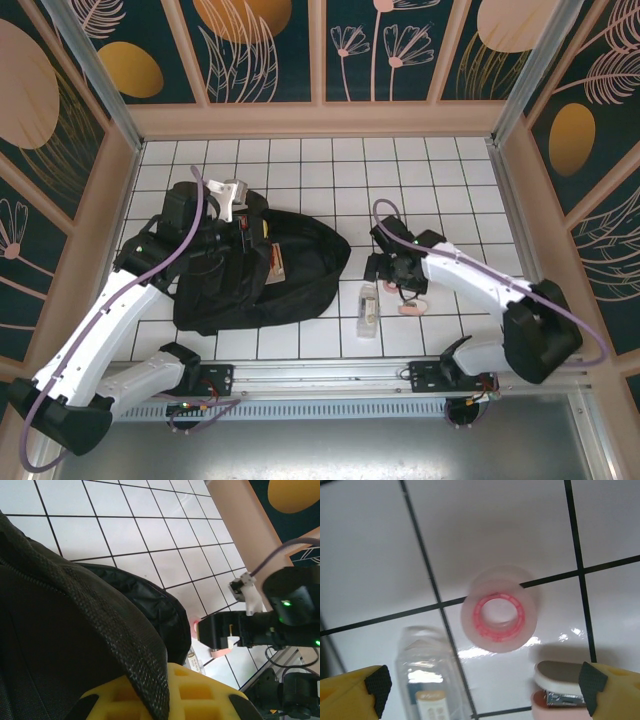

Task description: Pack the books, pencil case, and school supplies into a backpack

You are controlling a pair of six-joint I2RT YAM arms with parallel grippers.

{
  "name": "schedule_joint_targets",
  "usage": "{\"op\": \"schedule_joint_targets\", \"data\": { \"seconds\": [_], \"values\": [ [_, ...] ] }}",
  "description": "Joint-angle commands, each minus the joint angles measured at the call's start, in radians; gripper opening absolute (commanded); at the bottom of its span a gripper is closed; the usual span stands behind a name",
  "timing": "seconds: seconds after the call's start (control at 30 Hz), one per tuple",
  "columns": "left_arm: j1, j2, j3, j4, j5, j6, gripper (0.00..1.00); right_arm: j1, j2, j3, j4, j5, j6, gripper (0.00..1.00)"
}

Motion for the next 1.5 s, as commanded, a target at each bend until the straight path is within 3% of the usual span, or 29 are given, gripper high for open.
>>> {"op": "schedule_joint_targets", "data": {
  "seconds": [0.0,0.3,0.97,1.13,1.47],
  "values": [
    [-0.005,-0.029,0.009,0.063,0.024,0.001,0.0,-0.026,0.054,0.042,-0.025,-0.013,-0.07,0.99],
    [-0.005,-0.027,0.003,0.058,0.018,0.014,0.0,-0.077,0.157,0.03,0.079,-0.127,-0.137,0.98],
    [-0.005,-0.013,0.003,0.066,0.005,0.025,0.0,-0.077,0.185,-0.026,0.09,-0.099,-0.134,0.89],
    [-0.005,-0.019,0.002,0.065,0.005,0.023,0.0,-0.077,0.187,-0.036,0.102,-0.097,-0.132,0.85],
    [-0.005,-0.032,0.001,0.063,0.002,0.015,0.0,-0.125,0.186,-0.047,0.12,-0.1,-0.147,0.67]
  ]
}}
